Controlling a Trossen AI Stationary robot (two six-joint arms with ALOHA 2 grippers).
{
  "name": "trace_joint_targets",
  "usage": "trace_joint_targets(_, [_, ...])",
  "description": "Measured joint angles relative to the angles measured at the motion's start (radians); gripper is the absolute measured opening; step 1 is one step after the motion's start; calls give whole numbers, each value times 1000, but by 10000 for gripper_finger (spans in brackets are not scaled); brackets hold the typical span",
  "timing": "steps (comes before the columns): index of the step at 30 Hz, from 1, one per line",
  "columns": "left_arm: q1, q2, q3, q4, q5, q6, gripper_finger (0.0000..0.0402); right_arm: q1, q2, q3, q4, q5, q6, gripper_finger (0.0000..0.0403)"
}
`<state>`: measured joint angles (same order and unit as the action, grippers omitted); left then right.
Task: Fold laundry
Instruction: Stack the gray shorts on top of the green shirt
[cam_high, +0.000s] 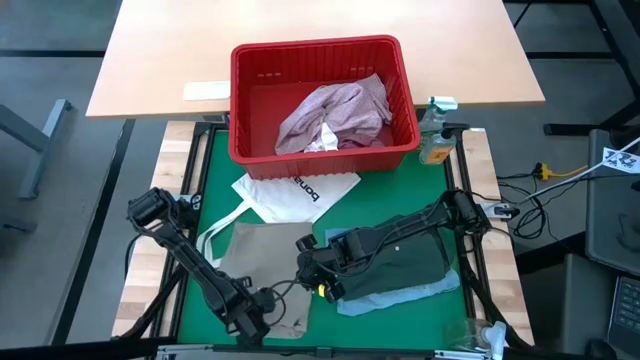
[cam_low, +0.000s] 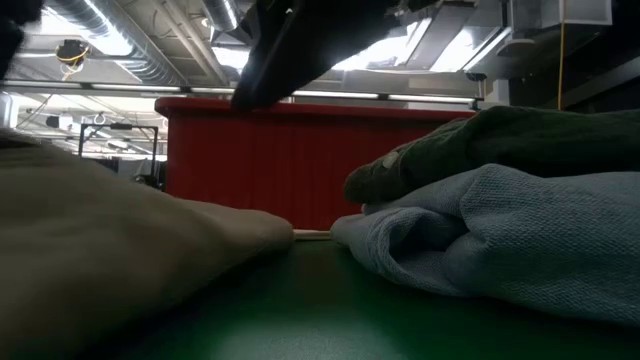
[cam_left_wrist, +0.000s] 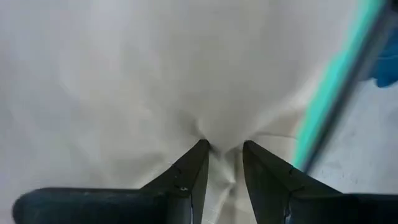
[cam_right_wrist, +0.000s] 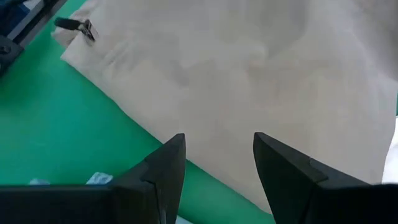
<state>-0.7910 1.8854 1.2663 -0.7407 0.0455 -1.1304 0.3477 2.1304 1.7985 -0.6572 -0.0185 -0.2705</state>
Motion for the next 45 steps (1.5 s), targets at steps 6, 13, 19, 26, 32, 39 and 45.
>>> trace_joint_targets(6, [-23, 0, 78, -63, -19, 7, 95, 0, 0, 0, 3, 0, -2, 189])
trace_joint_targets(13, [-52, -1, 117, -63, -73, -27, 95, 0, 0, 0, 3, 0, 31, 241])
trace_joint_targets(19, [-56, -2, 122, -61, -107, -46, 95, 8, 0, 0, -2, -1, 34, 287])
trace_joint_targets(26, [-56, -2, 122, -61, -137, -46, 95, 35, 61, 0, -3, 2, -72, 294])
trace_joint_targets(32, [-56, -2, 122, -59, -139, -46, 95, 44, 128, 0, 11, 118, -184, 294])
trace_joint_targets(39, [-56, -2, 122, -57, -140, -50, 95, 41, 162, 1, 29, 235, -236, 291])
trace_joint_targets(45, [-61, -2, 122, -57, -141, -71, 95, 38, 180, 3, 17, 218, -238, 263])
